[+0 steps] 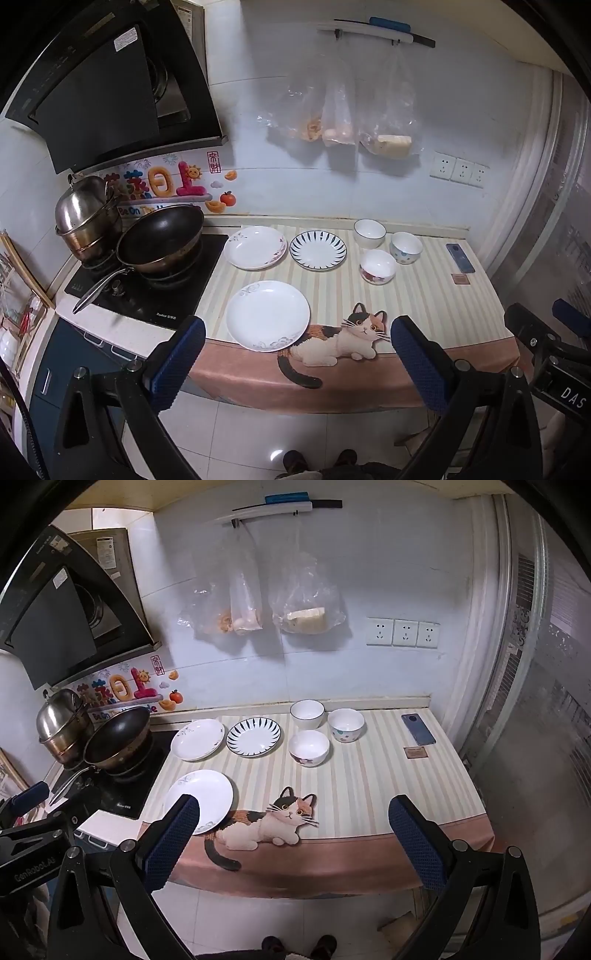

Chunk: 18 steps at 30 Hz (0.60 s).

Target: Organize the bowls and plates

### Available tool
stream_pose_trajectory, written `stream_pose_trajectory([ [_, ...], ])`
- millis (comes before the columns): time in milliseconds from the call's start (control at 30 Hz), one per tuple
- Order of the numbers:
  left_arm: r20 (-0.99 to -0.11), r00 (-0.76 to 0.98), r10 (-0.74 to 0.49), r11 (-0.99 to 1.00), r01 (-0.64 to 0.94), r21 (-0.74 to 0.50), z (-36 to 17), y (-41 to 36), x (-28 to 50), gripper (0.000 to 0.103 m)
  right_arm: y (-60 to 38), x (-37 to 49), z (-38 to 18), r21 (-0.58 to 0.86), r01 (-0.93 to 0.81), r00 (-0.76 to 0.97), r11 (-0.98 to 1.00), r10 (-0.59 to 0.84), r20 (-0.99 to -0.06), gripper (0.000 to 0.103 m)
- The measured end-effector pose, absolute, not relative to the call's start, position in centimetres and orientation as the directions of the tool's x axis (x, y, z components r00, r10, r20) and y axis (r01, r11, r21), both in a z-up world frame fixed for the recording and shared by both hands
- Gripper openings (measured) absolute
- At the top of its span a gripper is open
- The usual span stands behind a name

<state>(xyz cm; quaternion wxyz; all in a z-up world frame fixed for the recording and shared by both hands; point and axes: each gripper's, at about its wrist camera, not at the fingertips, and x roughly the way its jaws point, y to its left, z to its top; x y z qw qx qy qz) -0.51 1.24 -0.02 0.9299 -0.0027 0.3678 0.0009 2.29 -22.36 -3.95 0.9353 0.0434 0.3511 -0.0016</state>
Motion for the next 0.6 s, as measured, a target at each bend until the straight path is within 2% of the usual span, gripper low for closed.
stream_pose_trajectory([
  [600, -0.687, 0.727, -0.001, 1.000, 0.005, 0.003, -0.08, 1.54, -0.37, 0.103, -22.37, 2.28, -3.51, 0.090, 0.033, 0.755, 0.995, 0.034, -0.655, 0.103],
])
